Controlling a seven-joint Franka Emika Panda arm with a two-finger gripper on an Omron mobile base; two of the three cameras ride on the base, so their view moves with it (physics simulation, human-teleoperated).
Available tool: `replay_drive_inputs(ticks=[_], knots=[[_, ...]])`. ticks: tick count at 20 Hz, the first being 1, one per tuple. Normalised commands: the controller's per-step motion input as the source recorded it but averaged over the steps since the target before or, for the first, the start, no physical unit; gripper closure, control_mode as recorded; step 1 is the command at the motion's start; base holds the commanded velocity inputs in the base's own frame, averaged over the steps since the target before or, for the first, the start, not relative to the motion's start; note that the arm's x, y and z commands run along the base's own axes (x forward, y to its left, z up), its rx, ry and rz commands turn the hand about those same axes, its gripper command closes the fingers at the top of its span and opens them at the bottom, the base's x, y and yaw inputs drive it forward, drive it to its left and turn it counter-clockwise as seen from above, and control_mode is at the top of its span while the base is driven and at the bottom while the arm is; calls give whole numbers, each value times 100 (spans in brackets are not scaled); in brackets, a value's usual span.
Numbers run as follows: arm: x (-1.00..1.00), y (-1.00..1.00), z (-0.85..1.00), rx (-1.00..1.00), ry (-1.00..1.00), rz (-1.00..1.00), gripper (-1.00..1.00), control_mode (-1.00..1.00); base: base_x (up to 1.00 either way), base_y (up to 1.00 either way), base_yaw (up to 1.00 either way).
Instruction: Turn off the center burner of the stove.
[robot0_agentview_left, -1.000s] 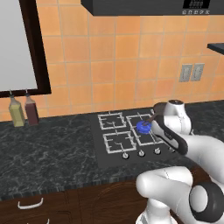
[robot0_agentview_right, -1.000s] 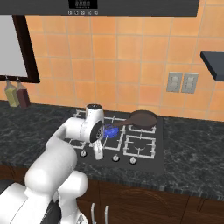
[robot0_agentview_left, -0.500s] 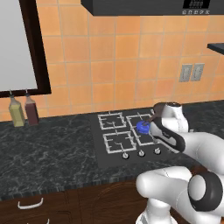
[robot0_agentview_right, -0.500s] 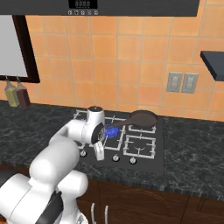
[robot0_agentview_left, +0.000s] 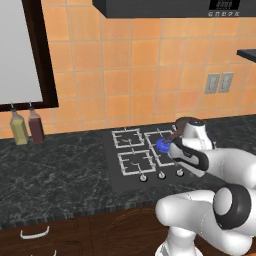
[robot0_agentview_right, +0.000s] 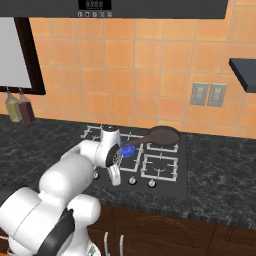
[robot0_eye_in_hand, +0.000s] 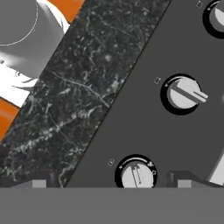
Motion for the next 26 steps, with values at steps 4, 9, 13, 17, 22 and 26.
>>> replay_drive_inputs(ticks=[4, 9, 13, 17, 22, 26], knots=[[15, 0, -16, 0, 0, 3, -100, -100, 0, 0, 0], [14, 0, -10, 0, 0, 3, -100, -100, 0, 0, 0], [10, 0, -10, 0, 0, 2, -100, -100, 0, 0, 0], [3, 0, -10, 0, 0, 2, -100, -100, 0, 0, 0], [0, 0, -9, 0, 0, 2, -100, -100, 0, 0, 0], [0, 0, -10, 0, 0, 2, -100, -100, 0, 0, 0]])
